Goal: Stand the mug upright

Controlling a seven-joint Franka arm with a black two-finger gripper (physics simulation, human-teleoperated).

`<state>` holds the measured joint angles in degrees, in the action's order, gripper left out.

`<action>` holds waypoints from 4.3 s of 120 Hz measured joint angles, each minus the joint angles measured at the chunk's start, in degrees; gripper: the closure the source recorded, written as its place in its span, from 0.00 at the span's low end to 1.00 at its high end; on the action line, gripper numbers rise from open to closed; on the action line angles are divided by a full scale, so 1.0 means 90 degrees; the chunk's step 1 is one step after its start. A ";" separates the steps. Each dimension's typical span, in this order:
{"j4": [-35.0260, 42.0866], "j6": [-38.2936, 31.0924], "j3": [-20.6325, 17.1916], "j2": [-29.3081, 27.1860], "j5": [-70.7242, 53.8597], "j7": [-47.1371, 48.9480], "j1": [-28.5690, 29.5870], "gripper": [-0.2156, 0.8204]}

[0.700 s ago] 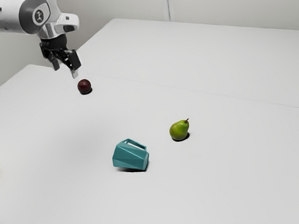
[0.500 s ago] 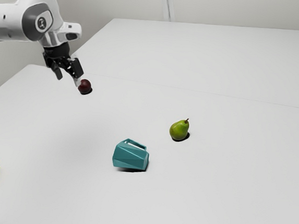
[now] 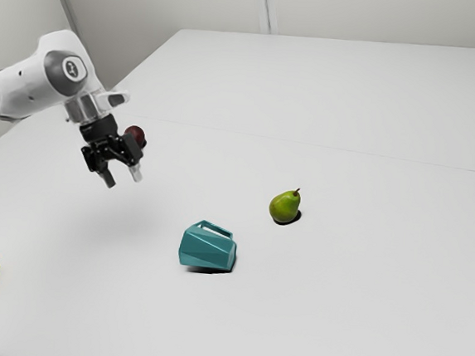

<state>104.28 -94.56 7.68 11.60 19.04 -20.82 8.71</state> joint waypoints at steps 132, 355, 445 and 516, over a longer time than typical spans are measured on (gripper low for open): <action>0.1696 -0.0570 0.0182 0.0360 0.2764 -0.0060 -0.0678 0.21; 0.1384 -0.1852 0.0177 -0.0187 0.1693 0.0359 -0.1392 0.97; 0.1326 -0.3394 0.0387 -0.0410 -0.1006 0.0707 -0.2145 0.97; 0.1570 -0.3905 0.0441 -0.0356 -0.1860 0.1199 -0.2307 0.97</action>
<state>118.42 -129.70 11.65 8.40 2.31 -10.03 -12.06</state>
